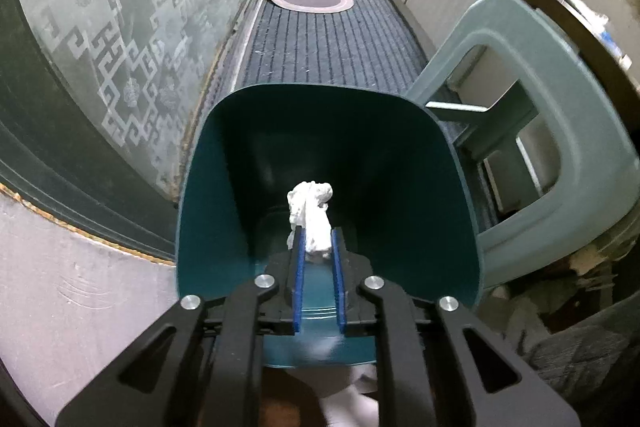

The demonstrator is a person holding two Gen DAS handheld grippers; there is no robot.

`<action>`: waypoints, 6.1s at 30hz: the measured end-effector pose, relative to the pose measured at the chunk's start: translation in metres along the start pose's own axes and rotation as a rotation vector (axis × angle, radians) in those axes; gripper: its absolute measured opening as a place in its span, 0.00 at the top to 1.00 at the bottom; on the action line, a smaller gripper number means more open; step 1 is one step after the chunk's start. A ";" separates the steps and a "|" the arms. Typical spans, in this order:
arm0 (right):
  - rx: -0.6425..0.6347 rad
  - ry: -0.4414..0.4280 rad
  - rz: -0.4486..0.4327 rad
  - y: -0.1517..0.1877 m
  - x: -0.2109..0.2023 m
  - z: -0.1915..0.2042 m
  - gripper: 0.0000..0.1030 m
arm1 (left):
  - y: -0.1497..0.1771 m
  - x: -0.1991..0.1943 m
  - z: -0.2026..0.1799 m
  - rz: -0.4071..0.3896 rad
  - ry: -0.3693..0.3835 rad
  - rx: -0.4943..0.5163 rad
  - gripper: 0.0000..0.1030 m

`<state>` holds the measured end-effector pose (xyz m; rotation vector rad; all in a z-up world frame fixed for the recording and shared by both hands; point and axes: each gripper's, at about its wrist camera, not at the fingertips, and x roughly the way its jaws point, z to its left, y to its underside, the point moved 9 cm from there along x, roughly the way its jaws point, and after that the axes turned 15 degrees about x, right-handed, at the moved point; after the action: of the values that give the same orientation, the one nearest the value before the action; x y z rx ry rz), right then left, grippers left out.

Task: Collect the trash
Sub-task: 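Carry the tissue with the left tool while the right tool carries the bag to the teal bin, then open the left tool and right tool to drop tissue and bag into the bin, then move both tools back over the table, then grasp the white bottle cap with the left tool while the right tool grasps the clear lid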

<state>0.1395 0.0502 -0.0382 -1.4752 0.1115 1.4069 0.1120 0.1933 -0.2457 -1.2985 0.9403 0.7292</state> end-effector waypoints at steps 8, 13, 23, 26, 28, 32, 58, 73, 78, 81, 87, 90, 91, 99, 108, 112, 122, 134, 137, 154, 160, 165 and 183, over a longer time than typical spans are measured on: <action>-0.007 0.004 0.063 0.007 0.037 0.016 0.93 | 0.002 -0.020 0.008 -0.044 -0.013 -0.020 0.63; 0.003 -0.001 0.095 0.009 0.062 0.028 0.93 | -0.003 -0.047 0.016 -0.105 -0.023 -0.037 0.63; 0.018 0.009 0.202 0.033 0.126 0.037 0.93 | -0.015 -0.119 0.025 -0.264 -0.057 -0.056 0.76; 0.012 0.015 0.234 0.042 0.147 0.039 0.93 | -0.019 -0.137 0.025 -0.294 -0.067 -0.060 0.78; 0.006 0.022 0.259 0.049 0.162 0.042 0.93 | -0.022 -0.146 0.022 -0.313 -0.072 -0.051 0.78; -0.008 0.042 0.305 0.063 0.186 0.043 0.92 | -0.029 -0.170 0.012 -0.358 -0.082 -0.035 0.78; 0.008 -0.004 0.190 0.063 0.157 0.041 0.28 | -0.084 -0.267 -0.029 -0.565 -0.120 0.008 0.61; 0.018 -0.044 -0.143 -0.001 0.000 0.006 0.20 | -0.120 -0.286 -0.078 -0.658 -0.084 0.047 0.46; 0.051 0.028 -0.208 -0.009 -0.033 -0.040 0.19 | -0.134 -0.268 -0.101 -0.637 -0.069 0.078 0.46; 0.082 0.054 -0.234 -0.008 -0.049 -0.065 0.19 | -0.141 -0.257 -0.115 -0.626 -0.041 0.086 0.46; 0.155 0.117 -0.267 -0.001 -0.080 -0.124 0.19 | -0.153 -0.226 -0.151 -0.584 -0.001 0.145 0.46; 0.183 0.124 -0.276 0.006 -0.088 -0.140 0.19 | -0.157 -0.207 -0.169 -0.556 0.023 0.170 0.46; 0.194 0.126 -0.280 0.008 -0.092 -0.147 0.19 | -0.158 -0.200 -0.174 -0.546 0.024 0.180 0.46; 0.260 0.130 -0.286 0.030 -0.110 -0.190 0.19 | -0.161 -0.128 -0.200 -0.416 0.037 0.268 0.48; 0.313 0.139 -0.257 0.057 -0.114 -0.229 0.19 | -0.171 -0.087 -0.222 -0.366 0.064 0.336 0.52; 0.330 0.141 -0.246 0.068 -0.115 -0.241 0.19 | -0.178 -0.077 -0.229 -0.355 0.066 0.347 0.52; 0.356 0.159 -0.223 0.087 -0.117 -0.267 0.19 | -0.179 -0.059 -0.236 -0.310 0.089 0.353 0.70; 0.320 0.162 -0.179 0.092 -0.103 -0.263 0.19 | -0.175 -0.062 -0.244 -0.309 0.123 0.352 0.90; 0.303 0.166 -0.163 0.093 -0.096 -0.259 0.19 | -0.175 -0.066 -0.243 -0.317 0.128 0.341 0.90; 0.235 0.223 -0.113 0.072 -0.047 -0.247 0.31 | -0.171 -0.101 -0.221 -0.383 0.177 0.222 0.90; 0.242 0.230 -0.118 0.060 -0.036 -0.248 0.39 | -0.165 -0.111 -0.204 -0.397 0.184 0.188 0.90; 0.248 0.246 -0.126 0.053 -0.029 -0.248 0.44 | -0.158 -0.116 -0.189 -0.404 0.180 0.169 0.90; 0.310 0.374 -0.104 0.070 -0.072 -0.247 0.62 | -0.132 -0.113 -0.117 -0.401 0.135 0.067 0.90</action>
<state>0.2371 -0.1940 -0.0821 -1.4428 0.4603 0.9679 0.1572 0.0646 -0.0862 -1.4337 0.7694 0.3004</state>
